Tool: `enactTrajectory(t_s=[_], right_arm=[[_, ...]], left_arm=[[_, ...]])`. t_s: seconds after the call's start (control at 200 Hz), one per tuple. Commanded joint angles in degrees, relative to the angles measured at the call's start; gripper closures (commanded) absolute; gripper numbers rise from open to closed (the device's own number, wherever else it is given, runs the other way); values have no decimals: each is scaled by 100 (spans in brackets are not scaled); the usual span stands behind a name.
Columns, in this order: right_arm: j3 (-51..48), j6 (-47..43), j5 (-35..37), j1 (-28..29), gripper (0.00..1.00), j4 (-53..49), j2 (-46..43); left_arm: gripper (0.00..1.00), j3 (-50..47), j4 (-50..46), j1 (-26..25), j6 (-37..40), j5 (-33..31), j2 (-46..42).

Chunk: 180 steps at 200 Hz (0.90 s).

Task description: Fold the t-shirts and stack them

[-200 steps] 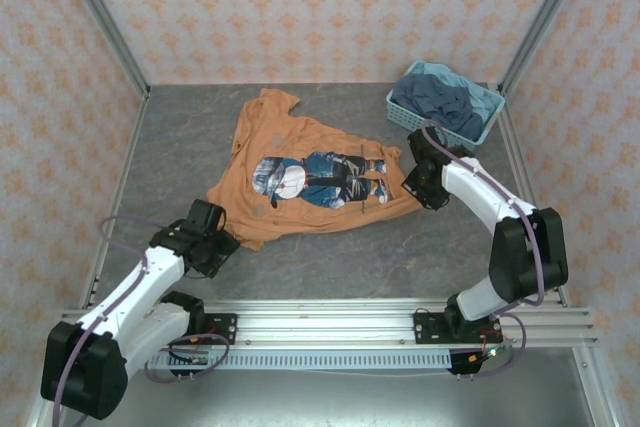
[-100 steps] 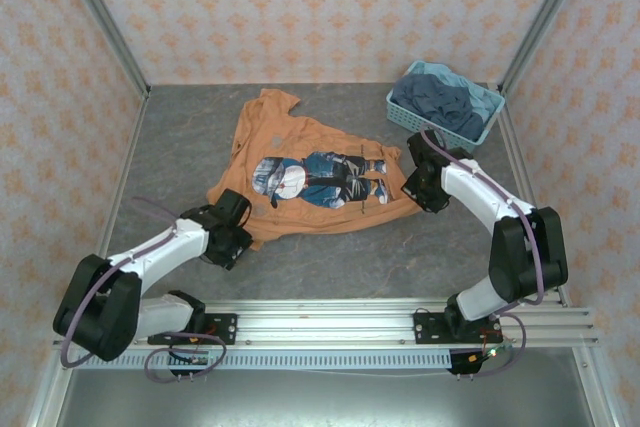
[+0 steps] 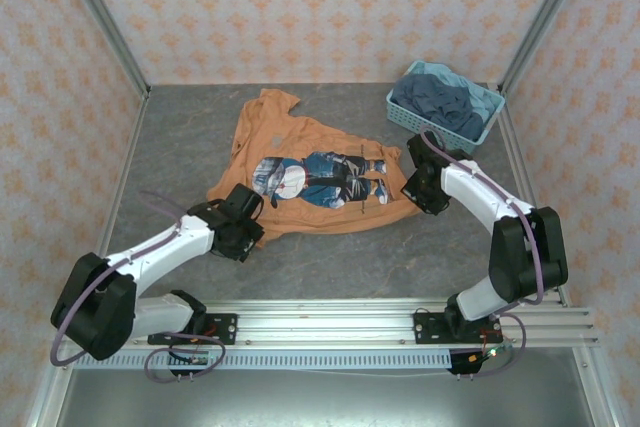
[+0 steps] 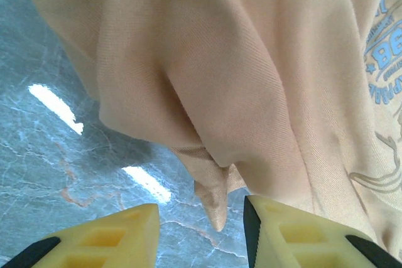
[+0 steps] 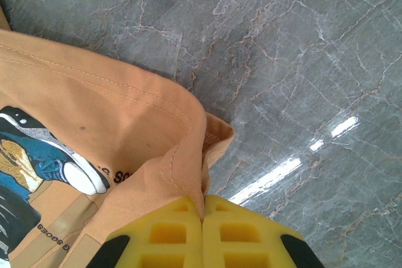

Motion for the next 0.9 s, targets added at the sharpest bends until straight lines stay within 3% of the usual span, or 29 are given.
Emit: enactTrajectory(t_s=[0.0,0.265,0.325,0.41,0.53,0.691,0.896], right_arm=[[-42,9,34,-37,100,-28,-15],[-125,26,42,-31,100,-33,-85],[-170,35,51,-30,100,-34,-118],[-209,44,76,-31,100,-45,-218],[-89,-36,55,-33,100,-36,-446],[687,-340,29,-31,100,-90,-774],[2354,-860,-116,-30,100,-98,-851]], left_arm=[[59,143,-68,-24,-186,-134,288],[63,309,430,-30,-94,-127,1002],[72,390,386,-29,-36,-224,1086],[100,630,-134,-28,160,-607,939],[100,1128,-1186,36,577,-1429,226],[100,2042,-2026,468,1272,-2064,-735],[100,3491,-1883,1328,2426,-1899,-1014]])
